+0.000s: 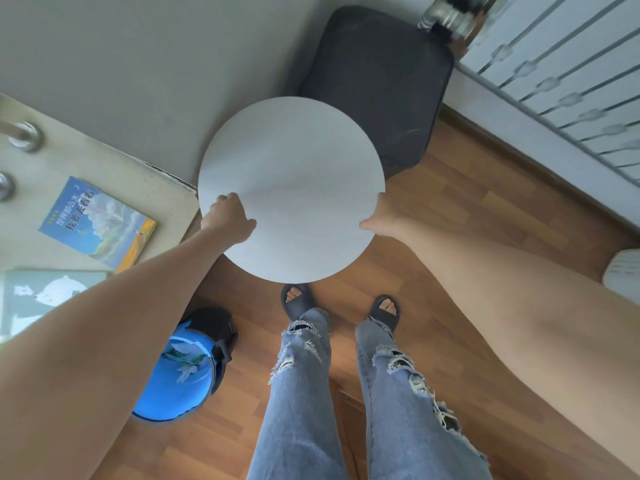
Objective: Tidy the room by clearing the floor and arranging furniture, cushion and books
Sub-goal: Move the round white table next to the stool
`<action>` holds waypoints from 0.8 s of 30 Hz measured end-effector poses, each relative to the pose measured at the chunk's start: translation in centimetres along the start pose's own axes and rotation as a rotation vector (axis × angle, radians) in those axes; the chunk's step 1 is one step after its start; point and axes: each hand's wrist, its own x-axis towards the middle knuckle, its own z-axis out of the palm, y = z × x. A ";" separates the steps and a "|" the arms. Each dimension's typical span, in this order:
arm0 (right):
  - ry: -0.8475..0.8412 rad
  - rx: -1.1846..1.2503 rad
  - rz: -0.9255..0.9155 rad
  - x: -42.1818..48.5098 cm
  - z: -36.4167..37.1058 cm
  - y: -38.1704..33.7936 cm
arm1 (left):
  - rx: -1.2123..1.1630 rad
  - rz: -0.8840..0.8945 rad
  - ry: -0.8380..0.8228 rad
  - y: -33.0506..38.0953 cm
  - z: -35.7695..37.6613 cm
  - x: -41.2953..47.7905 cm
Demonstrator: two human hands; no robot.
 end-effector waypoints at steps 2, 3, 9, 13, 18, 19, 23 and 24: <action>0.005 -0.072 -0.041 -1.6 -1.2 -0.1 | 0.025 0.056 -0.031 1.4 -1.1 -1.5; 0.000 -0.119 -0.064 -2.6 -1.7 -0.2 | 0.035 0.086 -0.039 1.9 -1.4 -2.3; 0.046 -0.179 -0.197 -9.0 -6.0 0.5 | 0.135 0.253 0.011 6.2 -5.4 -8.8; 0.079 -0.213 -0.250 -13.3 -9.7 1.5 | 0.196 0.380 0.121 9.0 -8.4 -13.4; 0.175 -0.239 -0.323 -17.8 -15.2 3.0 | 0.202 0.459 0.233 12.3 -12.5 -18.4; 0.197 -0.241 -0.338 -18.7 -16.1 3.4 | 0.201 0.467 0.250 12.9 -13.3 -19.4; 0.314 -0.241 -0.400 -22.4 -20.7 5.4 | 0.196 0.516 0.349 16.2 -16.4 -23.7; 0.343 -0.240 -0.409 -23.3 -21.8 6.1 | 0.202 0.530 0.374 17.2 -17.1 -24.8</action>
